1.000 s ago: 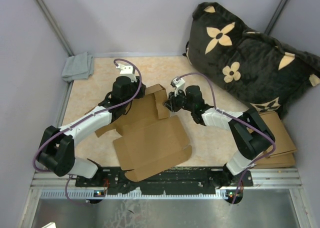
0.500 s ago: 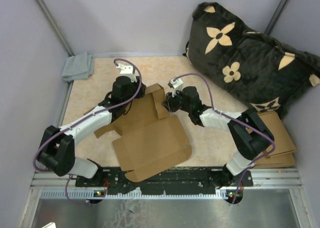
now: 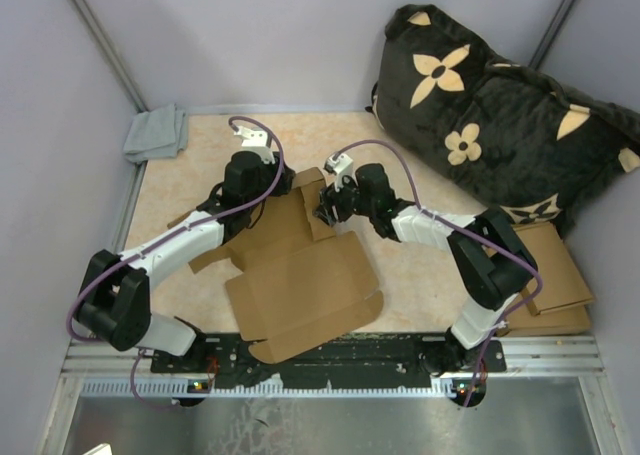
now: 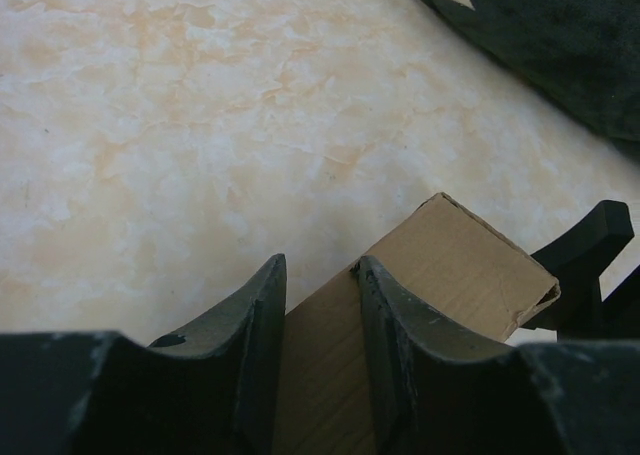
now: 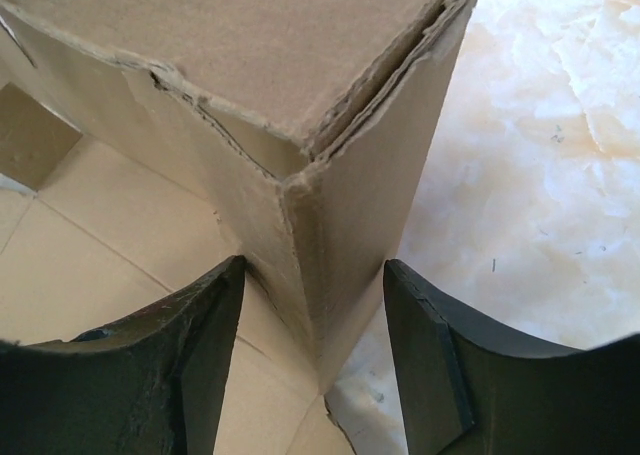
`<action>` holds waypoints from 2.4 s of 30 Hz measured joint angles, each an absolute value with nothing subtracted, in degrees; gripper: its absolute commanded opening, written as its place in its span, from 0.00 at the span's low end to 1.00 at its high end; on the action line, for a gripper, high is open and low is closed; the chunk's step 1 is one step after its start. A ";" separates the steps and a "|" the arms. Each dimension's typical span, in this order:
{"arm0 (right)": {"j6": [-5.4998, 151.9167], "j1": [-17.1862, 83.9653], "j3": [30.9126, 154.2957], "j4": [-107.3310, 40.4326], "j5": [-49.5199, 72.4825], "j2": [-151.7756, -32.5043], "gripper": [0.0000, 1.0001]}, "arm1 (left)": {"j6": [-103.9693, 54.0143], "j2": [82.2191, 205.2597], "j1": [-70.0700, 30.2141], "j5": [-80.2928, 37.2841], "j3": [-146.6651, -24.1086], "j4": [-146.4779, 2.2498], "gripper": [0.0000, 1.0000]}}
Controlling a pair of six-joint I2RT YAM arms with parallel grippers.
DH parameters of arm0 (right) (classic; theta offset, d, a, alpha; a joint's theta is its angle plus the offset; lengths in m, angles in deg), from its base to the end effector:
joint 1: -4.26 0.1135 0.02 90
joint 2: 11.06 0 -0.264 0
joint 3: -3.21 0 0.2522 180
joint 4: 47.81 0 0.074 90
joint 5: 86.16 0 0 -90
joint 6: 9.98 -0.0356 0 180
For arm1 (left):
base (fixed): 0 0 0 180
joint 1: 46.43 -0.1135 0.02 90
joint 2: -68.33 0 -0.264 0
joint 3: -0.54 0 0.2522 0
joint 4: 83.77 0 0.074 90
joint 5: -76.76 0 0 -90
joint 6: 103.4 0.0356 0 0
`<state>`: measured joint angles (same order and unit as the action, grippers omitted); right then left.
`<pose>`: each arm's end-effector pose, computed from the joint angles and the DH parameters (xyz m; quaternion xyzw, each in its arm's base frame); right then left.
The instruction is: Fold the paper box
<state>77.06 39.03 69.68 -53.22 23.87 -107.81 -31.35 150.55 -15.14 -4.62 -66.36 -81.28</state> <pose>0.2939 0.2189 0.2033 -0.3175 0.7725 0.3101 0.4542 0.2860 -0.1676 0.2750 0.0496 0.8054 -0.1895 0.5594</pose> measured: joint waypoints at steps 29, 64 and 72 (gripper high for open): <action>77.76 38.96 61.50 -48.11 20.53 -100.84 0.73 | -32.07 147.51 -15.12 -10.06 -62.76 -83.79 0.37; 76.91 35.97 60.10 -47.67 31.35 -93.91 0.77 | -32.93 146.83 -15.12 -11.59 -62.17 -84.03 0.36; 76.84 35.97 60.10 -48.07 31.24 -94.21 0.57 | -32.93 146.83 -15.12 -11.57 -62.17 -84.01 0.36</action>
